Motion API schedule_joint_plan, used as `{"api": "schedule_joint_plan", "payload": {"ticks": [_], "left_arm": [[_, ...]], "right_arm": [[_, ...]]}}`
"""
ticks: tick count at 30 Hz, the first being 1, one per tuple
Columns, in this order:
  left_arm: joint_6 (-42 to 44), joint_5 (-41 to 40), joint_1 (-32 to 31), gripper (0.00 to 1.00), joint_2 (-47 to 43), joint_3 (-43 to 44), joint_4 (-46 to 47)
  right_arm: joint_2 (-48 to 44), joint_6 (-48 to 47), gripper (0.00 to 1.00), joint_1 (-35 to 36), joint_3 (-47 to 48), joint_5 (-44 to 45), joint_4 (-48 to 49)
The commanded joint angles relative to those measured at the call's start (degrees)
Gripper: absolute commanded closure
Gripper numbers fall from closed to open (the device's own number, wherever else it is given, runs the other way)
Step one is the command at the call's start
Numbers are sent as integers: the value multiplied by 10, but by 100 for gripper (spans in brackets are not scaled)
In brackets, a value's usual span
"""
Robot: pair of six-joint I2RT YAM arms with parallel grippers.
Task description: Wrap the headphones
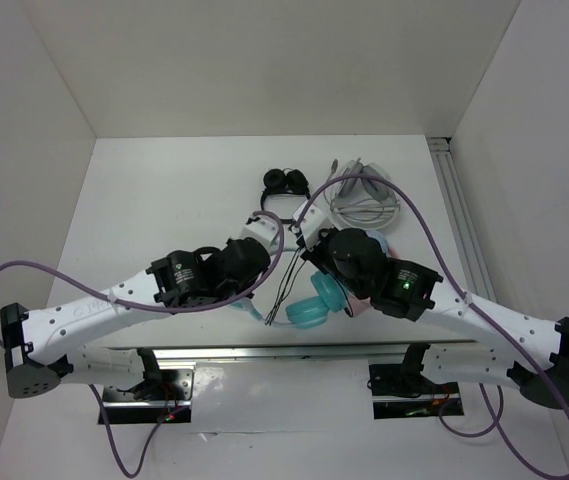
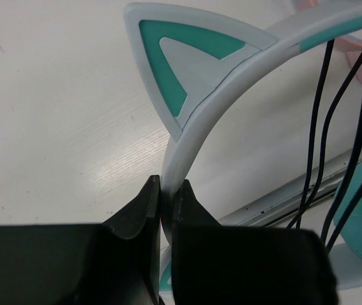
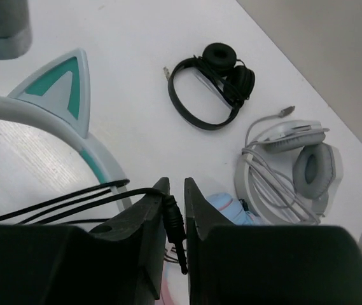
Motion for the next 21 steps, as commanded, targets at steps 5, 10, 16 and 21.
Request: {"api": "schedule_joint_plan", "payload": {"ticks": [5,10,16,21], "left_arm": [[21,51,-20,100,50,16,-144],[21,51,-20,100,61,22,-149],[9,46,-20,100,41,27,-162],[-1,41,-20,100,41,33,-167]], "right_arm": [[-24,3,73,-47,24,77,76],[-8,3,70,-52,24,72,66],[6,14,64,-95,3,54,77],[16,26,63,-125,-2,23,83]]}}
